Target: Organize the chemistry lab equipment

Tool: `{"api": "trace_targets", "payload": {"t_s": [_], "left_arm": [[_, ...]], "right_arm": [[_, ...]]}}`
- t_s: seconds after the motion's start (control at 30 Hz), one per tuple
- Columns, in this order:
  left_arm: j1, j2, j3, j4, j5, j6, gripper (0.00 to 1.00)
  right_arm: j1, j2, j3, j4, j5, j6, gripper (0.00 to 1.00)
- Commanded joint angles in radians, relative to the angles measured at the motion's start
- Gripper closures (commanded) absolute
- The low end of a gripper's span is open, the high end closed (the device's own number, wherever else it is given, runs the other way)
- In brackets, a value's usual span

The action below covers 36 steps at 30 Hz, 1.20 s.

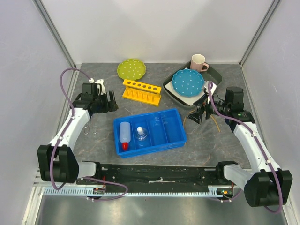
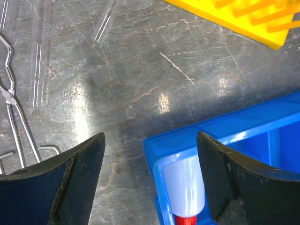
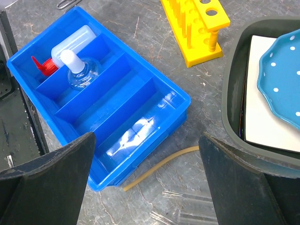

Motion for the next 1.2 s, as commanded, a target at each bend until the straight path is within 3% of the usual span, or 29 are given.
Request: {"api": "trace_targets", "payload": {"t_s": [0.0,0.33,0.67,0.93,1.17], "left_arm": [[0.005,0.078,0.073,-0.005,-0.074,0.067,0.15],[0.005,0.316,0.239,-0.020,-0.054,0.092,0.17],[-0.010,0.519,0.414,-0.062,-0.109,0.156,0.27],[-0.023,0.629,0.509,-0.095,-0.157,0.219,0.29],[-0.029,0.715,0.587,-0.129,-0.169,0.243,0.37]], "right_arm": [[-0.006,0.001,0.019,0.019,-0.024,-0.024,0.02],[-0.024,0.013,0.015,0.014,0.002,-0.050,0.02],[-0.113,0.028,-0.002,0.011,-0.085,-0.079,0.02],[-0.127,0.067,-0.004,-0.004,-0.098,-0.108,0.02],[-0.132,0.099,0.004,-0.027,-0.105,-0.134,0.02]]}}
